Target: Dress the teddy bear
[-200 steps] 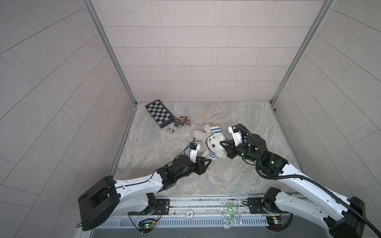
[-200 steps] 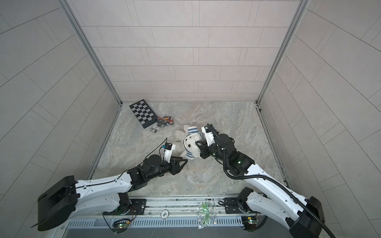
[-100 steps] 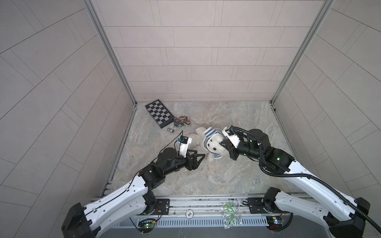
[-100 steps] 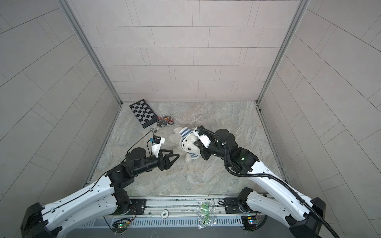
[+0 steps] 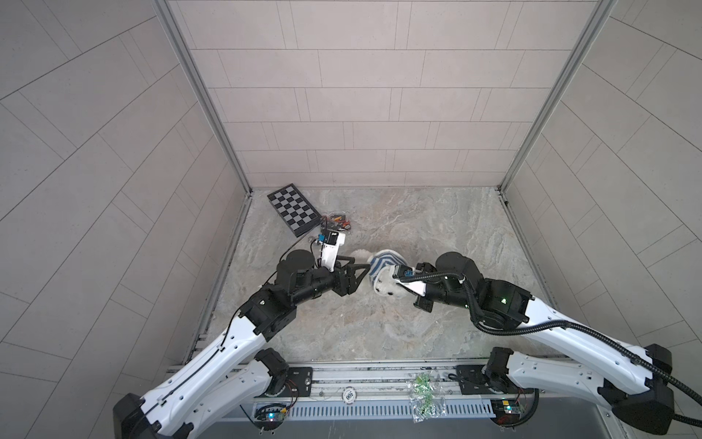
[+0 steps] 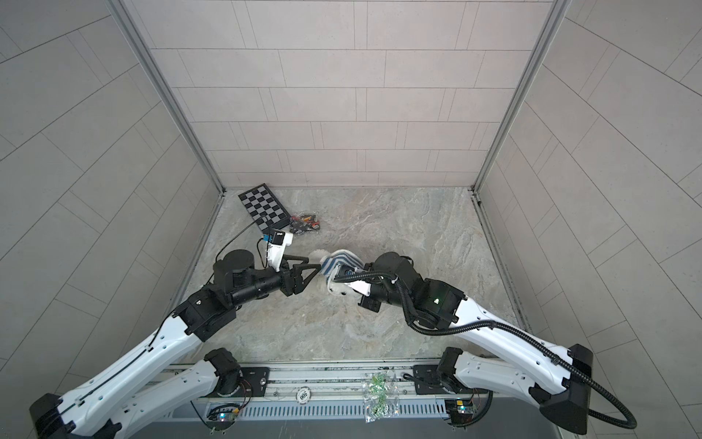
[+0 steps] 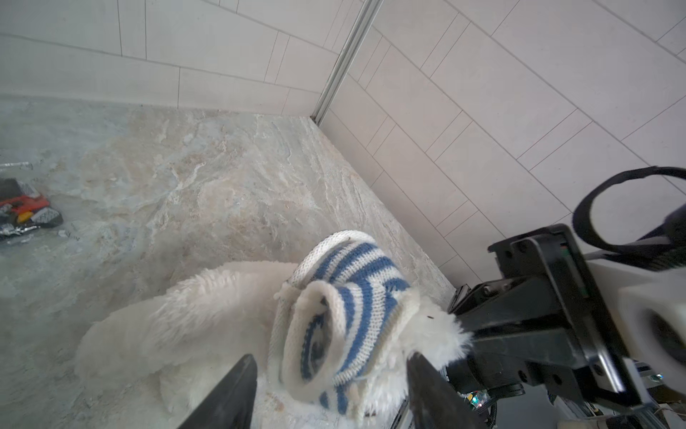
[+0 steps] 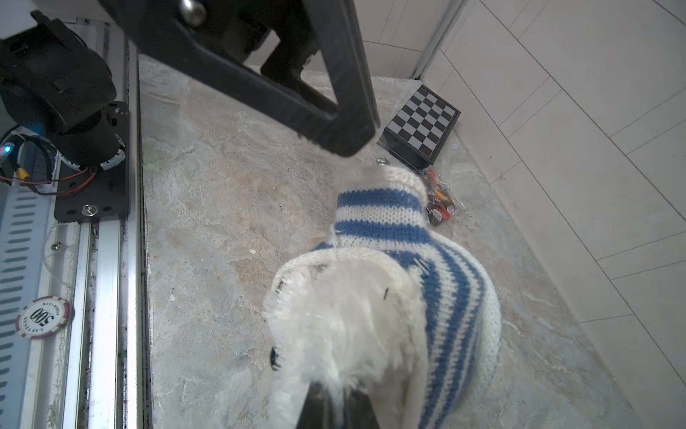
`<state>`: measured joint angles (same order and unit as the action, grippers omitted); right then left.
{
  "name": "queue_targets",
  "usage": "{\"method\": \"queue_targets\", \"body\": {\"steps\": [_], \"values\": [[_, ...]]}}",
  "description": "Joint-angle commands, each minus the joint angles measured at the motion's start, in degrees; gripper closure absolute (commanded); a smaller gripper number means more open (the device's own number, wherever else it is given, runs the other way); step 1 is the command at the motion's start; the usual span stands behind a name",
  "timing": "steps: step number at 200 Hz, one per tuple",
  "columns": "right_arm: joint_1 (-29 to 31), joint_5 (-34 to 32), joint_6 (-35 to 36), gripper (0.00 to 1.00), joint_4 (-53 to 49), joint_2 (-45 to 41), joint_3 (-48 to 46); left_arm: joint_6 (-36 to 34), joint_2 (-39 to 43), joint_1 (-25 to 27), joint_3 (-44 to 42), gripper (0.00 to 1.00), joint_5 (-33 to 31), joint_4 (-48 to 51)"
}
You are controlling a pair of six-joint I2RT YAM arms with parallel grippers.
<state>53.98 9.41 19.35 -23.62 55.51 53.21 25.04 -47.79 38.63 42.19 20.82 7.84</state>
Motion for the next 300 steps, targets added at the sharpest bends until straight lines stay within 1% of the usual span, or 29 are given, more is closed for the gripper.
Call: {"method": "queue_targets", "body": {"steps": [1, 21, 46, 75, 83, 119, 127, 155, 188, 229, 300], "values": [[1.2, -0.9, 4.8, 1.0, 1.9, -1.0, -0.5, -1.1, -1.1, -0.3, 1.0, 0.38, 1.6, 0.3], [1.5, -1.2, 4.9, 1.0, 1.4, -0.7, -0.6, 0.0, -1.9, -0.3, 0.5, 0.45, 3.0, -1.4], [2.1, -2.5, 5.0, 1.0, 1.5, -0.8, -1.0, 1.3, -2.2, -0.3, -0.3, 0.55, 4.9, -3.5], [2.6, -3.2, 4.8, 1.0, 1.6, -1.3, -1.5, 2.8, -2.4, -0.3, -1.4, 0.75, 6.8, -5.8], [2.8, -3.5, 4.8, 1.0, 1.6, -1.4, -1.5, 3.4, -2.2, -0.3, -1.7, 0.79, 7.2, -6.7], [3.6, -4.5, 5.1, 1.0, 1.6, -2.4, -2.0, 3.7, -2.2, -0.3, -1.4, 0.9, 6.5, -6.5], [3.8, -4.7, 5.3, 1.0, 1.6, -2.6, -2.2, 3.5, -2.3, -0.3, -1.2, 0.92, 6.2, -6.3], [4.4, -5.1, 5.6, 1.0, 1.3, -3.4, -2.5, 2.3, -2.1, -0.6, 0.0, 1.0, 3.8, -3.7], [5.7, -5.8, 6.5, 1.0, 1.0, -4.7, -3.3, 3.1, -1.7, -4.0, -0.4, 1.0, 2.2, -2.6], [7.3, -6.4, 7.7, 1.0, 0.9, -6.4, -4.4, 2.3, -3.0, -6.6, -1.5, 1.0, -1.1, -0.6], [9.8, -5.8, 9.6, 1.0, 1.0, -7.3, -4.3, -1.2, -5.8, -7.7, -3.9, 1.0, -6.7, 2.1]]}}
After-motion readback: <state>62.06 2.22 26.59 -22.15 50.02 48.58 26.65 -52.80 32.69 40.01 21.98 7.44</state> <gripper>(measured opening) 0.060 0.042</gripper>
